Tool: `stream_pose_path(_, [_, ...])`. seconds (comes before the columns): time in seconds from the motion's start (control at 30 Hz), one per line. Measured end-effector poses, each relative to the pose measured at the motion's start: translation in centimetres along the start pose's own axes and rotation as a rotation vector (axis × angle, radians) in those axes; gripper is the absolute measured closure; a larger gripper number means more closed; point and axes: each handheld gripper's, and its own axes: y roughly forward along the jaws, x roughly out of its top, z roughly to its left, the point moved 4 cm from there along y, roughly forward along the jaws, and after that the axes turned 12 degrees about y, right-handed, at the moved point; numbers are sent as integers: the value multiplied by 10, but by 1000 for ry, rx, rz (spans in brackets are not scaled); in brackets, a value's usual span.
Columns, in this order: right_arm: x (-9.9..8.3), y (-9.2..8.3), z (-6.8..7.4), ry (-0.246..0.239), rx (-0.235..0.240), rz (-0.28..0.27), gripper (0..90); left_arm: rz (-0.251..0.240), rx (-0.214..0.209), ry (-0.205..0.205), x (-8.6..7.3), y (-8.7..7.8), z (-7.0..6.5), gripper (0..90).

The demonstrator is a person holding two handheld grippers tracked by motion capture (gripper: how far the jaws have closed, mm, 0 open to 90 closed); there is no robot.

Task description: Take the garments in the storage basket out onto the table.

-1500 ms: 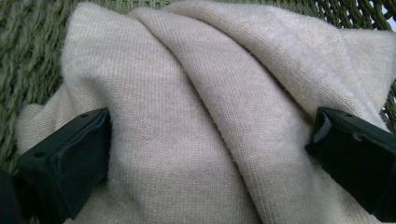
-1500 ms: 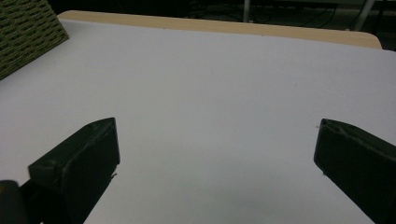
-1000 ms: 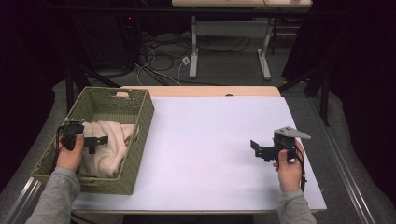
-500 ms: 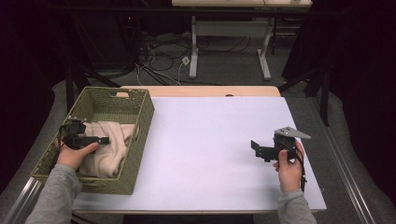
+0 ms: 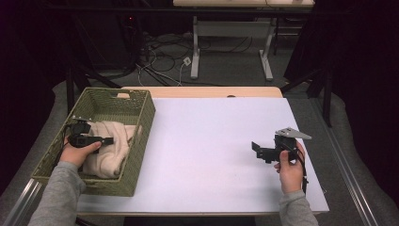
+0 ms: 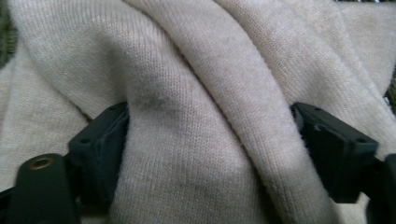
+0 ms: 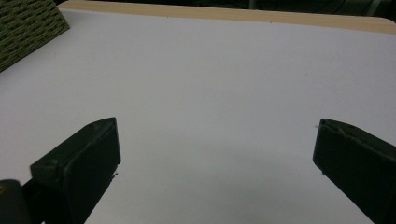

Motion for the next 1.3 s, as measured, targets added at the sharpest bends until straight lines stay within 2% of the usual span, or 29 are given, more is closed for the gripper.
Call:
stream_pose_path(0.03, [0, 0, 0, 0, 0, 0, 6, 1, -5, -1, 0, 0, 0, 194])
stream_pose_path(0.07, [0, 0, 0, 2, -4, 5, 7, 14, -20, 4, 1, -1, 1, 263])
stream_pose_path(0.3, [0, 0, -1, 5, -2, -3, 11, -36, -50, 6, -1, -1, 0, 433])
stream_pose_path(0.33, [0, 0, -1, 3, -2, -1, 11, -29, -59, 12, -1, -2, 0, 455])
stream_pose_path(0.43, [0, 0, 0, 14, -2, 7, 12, -41, -52, 12, 0, -3, 0, 511])
stream_pose_path(0.47, [0, 1, -1, 3, -4, 8, 12, -52, -48, 8, 1, -4, -1, 526])
stream_pose_path(0.57, [0, 1, -1, 2, -7, 11, 12, -44, -57, 11, 1, -7, -1, 568])
stream_pose_path(0.6, [-1, 1, -1, 3, -8, 6, 12, -60, -53, 8, 2, -8, -1, 585])
stream_pose_path(0.7, [-1, 1, -2, 7, -11, 8, 13, -57, -62, 2, 3, -12, -1, 611])
stream_pose_path(0.83, [0, 0, -4, 4, -11, 9, 15, -89, -55, -20, 4, -16, 0, 632])
stream_pose_path(0.87, [-1, 0, -4, 10, -10, 8, 16, -81, -63, -20, 4, -18, 0, 636])
stream_pose_path(1.23, [0, 0, -5, 8, -16, -2, 16, -183, -45, 4, 10, -36, -9, 653])
stream_pose_path(1.3, [0, -1, -5, 10, -13, 2, 16, -217, -43, 1, 14, -44, -12, 653])
